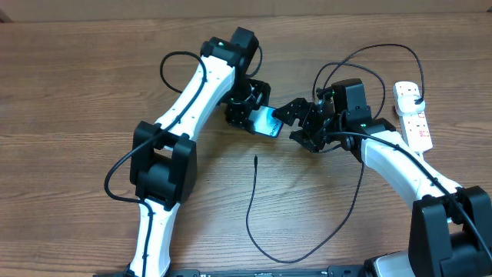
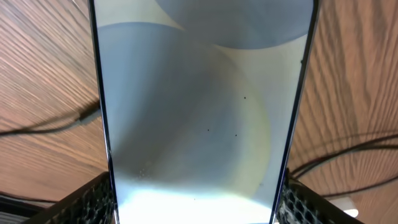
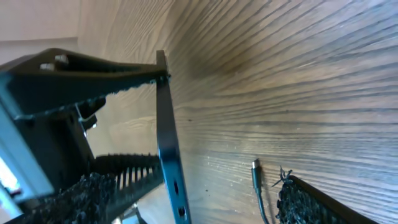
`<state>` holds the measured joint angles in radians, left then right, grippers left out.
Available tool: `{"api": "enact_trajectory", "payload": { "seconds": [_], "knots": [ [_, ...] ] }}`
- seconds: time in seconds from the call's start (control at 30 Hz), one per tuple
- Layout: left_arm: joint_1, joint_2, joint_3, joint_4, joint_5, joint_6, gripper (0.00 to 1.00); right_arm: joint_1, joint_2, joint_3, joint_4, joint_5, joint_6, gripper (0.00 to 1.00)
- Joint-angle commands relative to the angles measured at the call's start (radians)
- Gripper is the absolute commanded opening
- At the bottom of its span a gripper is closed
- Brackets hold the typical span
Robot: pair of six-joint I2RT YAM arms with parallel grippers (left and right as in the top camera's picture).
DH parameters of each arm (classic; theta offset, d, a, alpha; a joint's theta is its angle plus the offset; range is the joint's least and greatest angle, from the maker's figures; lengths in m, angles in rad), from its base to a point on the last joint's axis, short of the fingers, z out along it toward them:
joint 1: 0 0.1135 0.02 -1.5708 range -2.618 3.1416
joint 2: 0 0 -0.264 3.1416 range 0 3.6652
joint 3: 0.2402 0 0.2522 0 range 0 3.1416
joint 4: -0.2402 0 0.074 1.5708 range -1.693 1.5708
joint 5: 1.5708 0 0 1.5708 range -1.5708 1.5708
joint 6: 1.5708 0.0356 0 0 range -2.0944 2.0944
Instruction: Plug charger to phone and switch on socket
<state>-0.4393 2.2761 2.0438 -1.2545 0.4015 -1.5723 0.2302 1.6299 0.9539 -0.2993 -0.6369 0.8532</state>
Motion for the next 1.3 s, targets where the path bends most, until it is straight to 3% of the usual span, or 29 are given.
{"api": "enact_trajectory", "payload": {
  "seconds": [0.0, 0.33, 0.47, 0.83, 1.27],
  "knots": [
    [-0.029, -0.006, 0.027, 0.016, 0.063, -0.064, 0.04, 0.006, 0.000, 0.018, 0.007, 0.035, 0.014, 0.88],
    [-0.071, -0.006, 0.027, 0.062, 0.123, -0.101, 0.04, 0.006, 0.000, 0.017, -0.013, 0.079, 0.014, 0.82],
    [-0.073, -0.006, 0.027, 0.062, 0.127, -0.101, 0.04, 0.006, 0.000, 0.017, -0.013, 0.083, 0.011, 0.63],
    [-0.079, -0.006, 0.027, 0.061, 0.143, -0.112, 0.04, 0.006, 0.000, 0.016, -0.018, 0.087, 0.009, 0.31],
    [-0.086, -0.006, 0.027, 0.059, 0.150, -0.112, 0.04, 0.006, 0.000, 0.016, -0.027, 0.106, 0.003, 0.13]
  ]
}}
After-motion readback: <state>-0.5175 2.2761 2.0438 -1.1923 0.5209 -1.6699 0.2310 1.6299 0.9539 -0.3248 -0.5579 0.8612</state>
